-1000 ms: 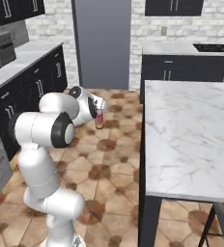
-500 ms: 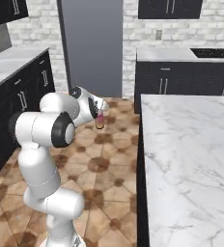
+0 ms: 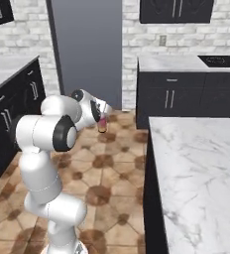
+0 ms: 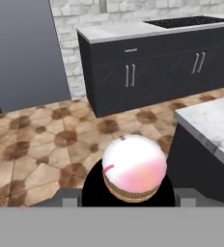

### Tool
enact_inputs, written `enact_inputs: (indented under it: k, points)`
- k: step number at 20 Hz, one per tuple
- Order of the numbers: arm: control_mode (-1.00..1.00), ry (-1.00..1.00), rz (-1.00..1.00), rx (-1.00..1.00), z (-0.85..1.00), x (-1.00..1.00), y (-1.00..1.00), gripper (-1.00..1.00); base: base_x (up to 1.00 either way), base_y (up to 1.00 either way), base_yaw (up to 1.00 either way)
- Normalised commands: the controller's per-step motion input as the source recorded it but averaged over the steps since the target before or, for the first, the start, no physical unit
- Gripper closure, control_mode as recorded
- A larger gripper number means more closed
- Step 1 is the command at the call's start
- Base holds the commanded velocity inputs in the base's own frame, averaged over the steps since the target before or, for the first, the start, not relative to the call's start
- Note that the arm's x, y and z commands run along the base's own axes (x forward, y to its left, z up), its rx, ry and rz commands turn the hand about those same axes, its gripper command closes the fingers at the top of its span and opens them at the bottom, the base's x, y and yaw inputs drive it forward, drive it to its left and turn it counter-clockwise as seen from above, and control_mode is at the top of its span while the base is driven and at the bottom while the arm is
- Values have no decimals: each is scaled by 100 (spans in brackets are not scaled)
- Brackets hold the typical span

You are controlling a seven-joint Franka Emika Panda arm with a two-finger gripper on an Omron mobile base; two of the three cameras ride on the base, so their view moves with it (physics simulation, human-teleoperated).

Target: Place the large bottle from the dining counter next to the other large bottle outside the sink, and place the small bottle from the dining counter next to the other small bottle inside the sink.

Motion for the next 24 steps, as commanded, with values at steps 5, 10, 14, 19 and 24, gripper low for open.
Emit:
enact_inputs:
  k: [5,10,14,19,24]
  points:
    - [100,0,0,0,0,0,0,100,100,42,-13]
    - [100,0,0,0,0,0,0,100,100,49,-20]
    - [100,0,0,0,0,0,0,100,100,49,-25]
    - [100,0,0,0,0,0,0,100,94,47,-31]
    - [100,0,0,0,0,0,0,100,75,36,-41]
